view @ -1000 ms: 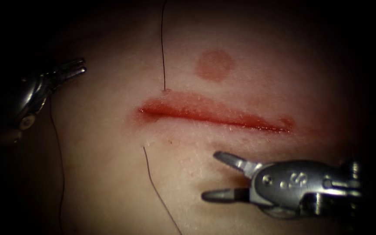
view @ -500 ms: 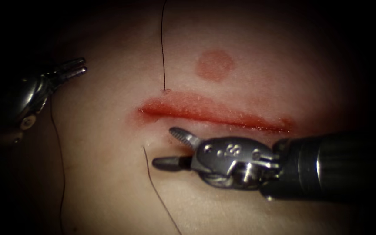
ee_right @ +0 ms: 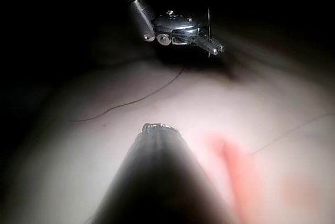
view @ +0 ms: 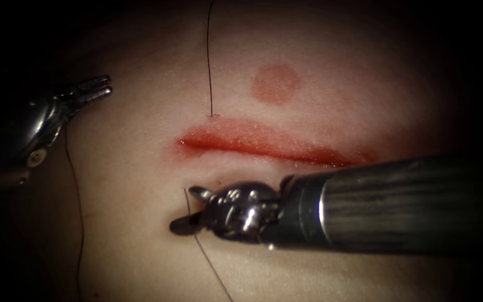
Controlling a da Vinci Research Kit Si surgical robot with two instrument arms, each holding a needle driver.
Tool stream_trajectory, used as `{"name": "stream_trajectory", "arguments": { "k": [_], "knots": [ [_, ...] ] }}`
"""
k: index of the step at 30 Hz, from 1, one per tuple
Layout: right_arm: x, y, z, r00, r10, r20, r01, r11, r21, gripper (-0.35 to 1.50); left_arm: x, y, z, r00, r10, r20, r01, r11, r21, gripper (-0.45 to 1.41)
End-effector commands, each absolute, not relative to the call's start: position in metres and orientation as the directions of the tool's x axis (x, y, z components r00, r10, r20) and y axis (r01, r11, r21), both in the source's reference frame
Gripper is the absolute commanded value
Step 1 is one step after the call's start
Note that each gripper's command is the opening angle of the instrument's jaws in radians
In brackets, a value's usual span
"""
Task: Wound Closure
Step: Use the right gripper to pull the suture through.
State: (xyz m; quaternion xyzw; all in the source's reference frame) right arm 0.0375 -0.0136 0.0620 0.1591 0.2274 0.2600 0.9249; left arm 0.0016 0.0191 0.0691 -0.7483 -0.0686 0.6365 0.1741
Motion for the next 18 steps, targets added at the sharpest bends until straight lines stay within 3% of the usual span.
{"name": "stream_trajectory", "arguments": {
  "k": [1, 18],
  "knots": [
    [0.0385, -0.0143, 0.0634, 0.767, 0.554, -0.324, -0.418, 0.814, 0.403, 1.26, 0.001, 0.0189, 0.0698, 0.181, 0.325, -0.928, -0.119, -0.929, -0.349, -0.35],
    [0.0413, -0.0144, 0.0707, 0.775, 0.595, -0.212, -0.529, 0.795, 0.297, 1.25, 0.0009, 0.0188, 0.0699, 0.179, 0.33, -0.927, -0.122, -0.927, -0.353, -0.35]
  ]
}}
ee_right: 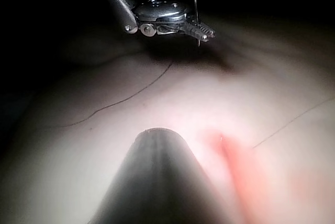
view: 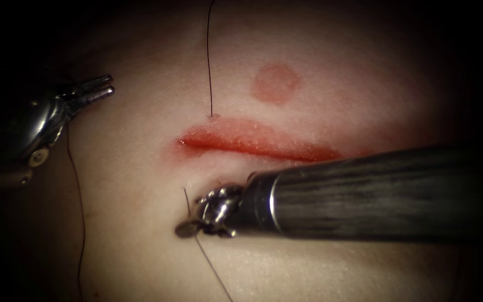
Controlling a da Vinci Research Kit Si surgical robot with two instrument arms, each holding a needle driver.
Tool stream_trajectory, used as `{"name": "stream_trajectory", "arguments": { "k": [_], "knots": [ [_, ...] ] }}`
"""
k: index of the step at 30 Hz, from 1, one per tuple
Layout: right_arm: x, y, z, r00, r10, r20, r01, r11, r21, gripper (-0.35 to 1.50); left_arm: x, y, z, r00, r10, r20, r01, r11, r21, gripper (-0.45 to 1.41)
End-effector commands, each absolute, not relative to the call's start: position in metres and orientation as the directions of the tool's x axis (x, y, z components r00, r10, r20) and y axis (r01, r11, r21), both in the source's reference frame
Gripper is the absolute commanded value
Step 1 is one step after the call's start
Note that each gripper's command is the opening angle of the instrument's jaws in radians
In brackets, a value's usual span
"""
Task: Wound Closure
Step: Use the right gripper to pull the suture through.
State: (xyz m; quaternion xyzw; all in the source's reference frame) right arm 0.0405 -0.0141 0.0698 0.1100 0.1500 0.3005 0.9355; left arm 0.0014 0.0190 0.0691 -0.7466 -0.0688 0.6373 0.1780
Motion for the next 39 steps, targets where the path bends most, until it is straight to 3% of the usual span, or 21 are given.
{"name": "stream_trajectory", "arguments": {
  "k": [1, 8, 23, 25, 27, 28, 29, 39],
  "knots": [
    [0.0415, -0.0143, 0.071, 0.774, 0.597, -0.213, -0.531, 0.794, 0.295, 1.25, 0.0009, 0.0188, 0.0699, 0.179, 0.329, -0.927, -0.122, -0.928, -0.353, -0.35],
    [0.0419, -0.0142, 0.074, 0.782, 0.595, -0.186, -0.538, 0.795, 0.279, 1.15, 0.0015, 0.0186, 0.0699, 0.18, 0.329, -0.927, -0.115, -0.929, -0.352, -0.35],
    [0.0407, -0.015, 0.0765, 0.794, 0.586, -0.159, -0.548, 0.805, 0.229, 1.16, 0.0012, 0.0186, 0.07, 0.179, 0.327, -0.928, -0.119, -0.929, -0.35, -0.35],
    [0.041, -0.0155, 0.0775, 0.8, 0.579, -0.157, -0.533, 0.806, 0.256, 1.01, 0.0012, 0.0186, 0.07, 0.179, 0.327, -0.928, -0.119, -0.929, -0.35, -0.35],
    [0.041, -0.0158, 0.078, 0.801, 0.576, -0.166, -0.524, 0.807, 0.273, 0.26, 0.0013, 0.0185, 0.07, 0.179, 0.326, -0.928, -0.118, -0.929, -0.35, -0.35],
    [0.0409, -0.0158, 0.078, 0.801, 0.575, -0.165, -0.522, 0.807, 0.276, 0.06, 0.0013, 0.0185, 0.07, 0.179, 0.327, -0.928, -0.118, -0.929, -0.35, -0.35],
    [0.0405, -0.0156, 0.0775, 0.798, 0.575, -0.18, -0.522, 0.809, 0.271, -0.35, 0.0015, 0.0185, 0.07, 0.18, 0.327, -0.928, -0.115, -0.93, -0.35, -0.35],
    [0.0389, -0.0158, 0.0731, 0.789, 0.575, -0.215, -0.524, 0.813, 0.253, -0.35, 0.0014, 0.0185, 0.0701, 0.18, 0.326, -0.928, -0.117, -0.93, -0.349, -0.35]
  ]
}}
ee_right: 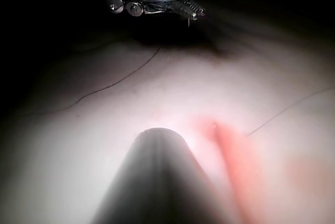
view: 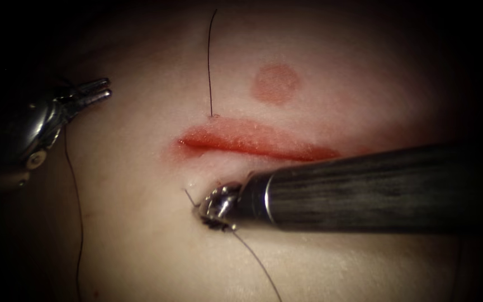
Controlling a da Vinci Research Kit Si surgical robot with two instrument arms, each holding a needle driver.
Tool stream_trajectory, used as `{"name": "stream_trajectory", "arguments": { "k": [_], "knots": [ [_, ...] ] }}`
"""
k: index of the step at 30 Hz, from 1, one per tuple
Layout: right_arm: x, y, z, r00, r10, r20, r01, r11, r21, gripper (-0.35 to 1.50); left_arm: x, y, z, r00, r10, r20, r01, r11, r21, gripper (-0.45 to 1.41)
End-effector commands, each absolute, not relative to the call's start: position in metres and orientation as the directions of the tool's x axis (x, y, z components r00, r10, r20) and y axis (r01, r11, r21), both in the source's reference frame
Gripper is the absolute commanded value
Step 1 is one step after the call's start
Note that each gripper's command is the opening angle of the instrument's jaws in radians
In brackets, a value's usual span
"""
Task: Wound Closure
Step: Use the right gripper to pull the suture through, then use the right gripper to adjust the short suture end.
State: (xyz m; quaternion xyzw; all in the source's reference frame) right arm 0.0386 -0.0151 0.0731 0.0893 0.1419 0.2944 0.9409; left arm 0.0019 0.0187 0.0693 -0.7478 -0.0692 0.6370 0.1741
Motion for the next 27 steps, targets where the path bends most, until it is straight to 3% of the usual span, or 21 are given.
{"name": "stream_trajectory", "arguments": {
  "k": [1, 12, 20, 21, 22, 23, 24, 27],
  "knots": [
    [0.0387, -0.016, 0.0727, 0.789, 0.574, -0.218, -0.522, 0.814, 0.255, -0.35, 0.0014, 0.0185, 0.0701, 0.18, 0.326, -0.928, -0.117, -0.93, -0.349, -0.35],
    [0.0334, -0.0201, 0.0668, 0.815, 0.531, -0.233, -0.477, 0.843, 0.249, -0.35, 0.0012, 0.0186, 0.0701, 0.18, 0.327, -0.928, -0.118, -0.929, -0.35, -0.35],
    [0.0332, -0.0197, 0.0671, 0.814, 0.529, -0.239, -0.476, 0.844, 0.249, -0.35, 0.0006, 0.0187, 0.0701, 0.18, 0.326, -0.928, -0.123, -0.929, -0.35, -0.35],
    [0.0334, -0.0194, 0.0673, 0.809, 0.534, -0.247, -0.48, 0.841, 0.248, -0.03, 0.0007, 0.0187, 0.0701, 0.181, 0.326, -0.928, -0.122, -0.929, -0.35, -0.35],
    [0.0336, -0.0189, 0.0675, 0.786, 0.542, -0.297, -0.496, 0.84, 0.22, 1.15, 0.0008, 0.0188, 0.0702, 0.181, 0.326, -0.928, -0.121, -0.929, -0.35, -0.35],
    [0.0337, -0.0185, 0.0676, 0.768, 0.549, -0.328, -0.513, 0.835, 0.197, 1.38, 0.0008, 0.0188, 0.0702, 0.181, 0.327, -0.928, -0.121, -0.929, -0.351, -0.35],
    [0.0337, -0.018, 0.0677, 0.743, 0.554, -0.375, -0.529, 0.83, 0.178, 1.48, 0.0008, 0.0188, 0.0702, 0.181, 0.327, -0.927, -0.12, -0.929, -0.351, -0.35],
    [0.0329, -0.016, 0.0672, 0.659, 0.539, -0.524, -0.467, 0.84, 0.276, 1.48, 0.001, 0.0187, 0.0701, 0.181, 0.327, -0.928, -0.119, -0.929, -0.351, -0.35]
  ]
}}
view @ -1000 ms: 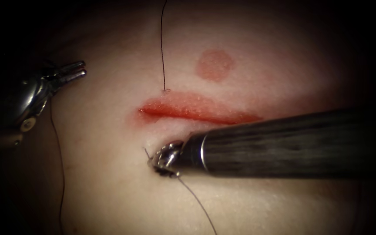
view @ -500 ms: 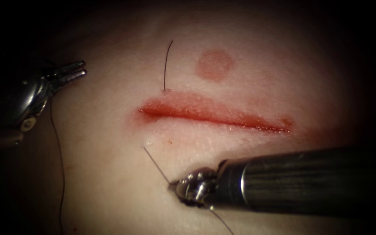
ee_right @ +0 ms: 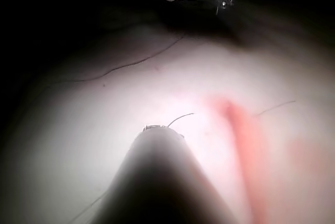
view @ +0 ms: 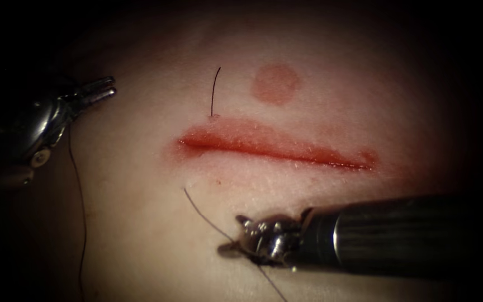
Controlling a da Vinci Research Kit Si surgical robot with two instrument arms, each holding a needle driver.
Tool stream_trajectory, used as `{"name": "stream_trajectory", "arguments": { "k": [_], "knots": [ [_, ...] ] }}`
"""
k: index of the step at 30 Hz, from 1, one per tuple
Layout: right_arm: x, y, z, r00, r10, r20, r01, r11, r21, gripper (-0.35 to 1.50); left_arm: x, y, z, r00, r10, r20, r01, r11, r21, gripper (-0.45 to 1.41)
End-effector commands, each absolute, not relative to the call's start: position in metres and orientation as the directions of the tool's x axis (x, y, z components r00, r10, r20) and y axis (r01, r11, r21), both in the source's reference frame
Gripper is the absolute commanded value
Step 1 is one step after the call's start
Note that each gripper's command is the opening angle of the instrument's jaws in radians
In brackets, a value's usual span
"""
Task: Wound Closure
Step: Use the right gripper to adjust the short suture end.
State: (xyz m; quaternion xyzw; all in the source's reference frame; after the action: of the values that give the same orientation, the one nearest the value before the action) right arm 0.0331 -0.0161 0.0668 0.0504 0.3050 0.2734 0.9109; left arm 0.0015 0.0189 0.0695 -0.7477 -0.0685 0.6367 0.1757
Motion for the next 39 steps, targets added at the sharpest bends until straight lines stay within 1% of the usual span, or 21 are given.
{"name": "stream_trajectory", "arguments": {
  "k": [1, 3, 4, 5, 6, 10, 14, 20, 22, 26, 28, 29, 30, 32, 39],
  "knots": [
    [0.0325, -0.015, 0.067, 0.639, 0.542, -0.546, -0.471, 0.837, 0.28, 1.48, 0.001, 0.019, 0.07, 0.181, 0.327, -0.928, -0.118, -0.929, -0.351, -0.35],
    [0.0316, -0.014, 0.066, 0.563, 0.537, -0.628, -0.495, 0.828, 0.265, 1.48, 0.0012, 0.019, 0.07, 0.181, 0.327, -0.927, -0.116, -0.929, -0.351, -0.35],
    [0.0307, -0.013, 0.065, 0.505, 0.521, -0.688, -0.506, 0.825, 0.254, 1.45, 0.0013, 0.019, 0.07, 0.182, 0.328, -0.927, -0.115, -0.929, -0.351, -0.35],
    [0.0301, -0.012, 0.065, 0.475, 0.517, -0.712, -0.51, 0.821, 0.257, 1.33, 0.0013, 0.019, 0.07, 0.182, 0.328, -0.927, -0.115, -0.929, -0.351, -0.35],
    [0.0294, -0.011, 0.064, 0.452, 0.522, -0.723, -0.515, 0.815, 0.267, 1.26, 0.0013, 0.019, 0.07, 0.182, 0.328, -0.927, -0.116, -0.929, -0.351, -0.35],
    [0.0289, -0.009, 0.064, 0.437, 0.536, -0.722, -0.527, 0.803, 0.278, 1.23, 0.0011, 0.019, 0.07, 0.181, 0.327, -0.928, -0.118, -0.929, -0.351, -0.35],
    [0.0286, -0.005, 0.065, 0.414, 0.554, -0.722, -0.546, 0.786, 0.29, 1.15, 0.001, 0.019, 0.07, 0.18, 0.325, -0.928, -0.119, -0.93, -0.349, -0.35],
    [0.029, -0.002, 0.067, 0.41, 0.567, -0.715, -0.561, 0.775, 0.293, 1.15, 0.0011, 0.018, 0.07, 0.18, 0.324, -0.929, -0.119, -0.93, -0.348, -0.35],
    [0.0295, -0.001, 0.068, 0.416, 0.574, -0.706, -0.564, 0.771, 0.294, 1.15, 0.0011, 0.018, 0.07, 0.18, 0.324, -0.929, -0.118, -0.93, -0.348, -0.35],
    [0.0313, 0.0, 0.07, 0.377, 0.659, -0.65, -0.538, 0.728, 0.425, 1.1, 0.0012, 0.018, 0.07, 0.18, 0.324, -0.929, -0.117, -0.93, -0.347, -0.35],
    [0.0317, 0.0, 0.07, 0.374, 0.676, -0.635, -0.531, 0.718, 0.45, 1.1, 0.0012, 0.018, 0.07, 0.18, 0.324, -0.929, -0.117, -0.93, -0.347, -0.35],
    [0.0326, 0.0, 0.071, 0.371, 0.697, -0.614, -0.518, 0.704, 0.487, 1.06, 0.0013, 0.018, 0.07, 0.18, 0.323, -0.929, -0.117, -0.931, -0.347, -0.35],
    [0.0326, 0.0, 0.071, 0.371, 0.697, -0.614, -0.518, 0.704, 0.487, 1.06, 0.0013, 0.018, 0.07, 0.18, 0.323, -0.929, -0.117, -0.931, -0.347, -0.35],
    [0.0337, 0.001, 0.072, 0.376, 0.71, -0.596, -0.506, 0.696, 0.51, 0.98, 0.0013, 0.018, 0.07, 0.18, 0.323, -0.929, -0.116, -0.931, -0.347, -0.35],
    [0.0349, 0.001, 0.075, 0.406, 0.729, -0.552, -0.484, 0.683, 0.546, 0.98, 0.0018, 0.018, 0.07, 0.182, 0.323, -0.929, -0.109, -0.932, -0.346, -0.35]
  ]
}}
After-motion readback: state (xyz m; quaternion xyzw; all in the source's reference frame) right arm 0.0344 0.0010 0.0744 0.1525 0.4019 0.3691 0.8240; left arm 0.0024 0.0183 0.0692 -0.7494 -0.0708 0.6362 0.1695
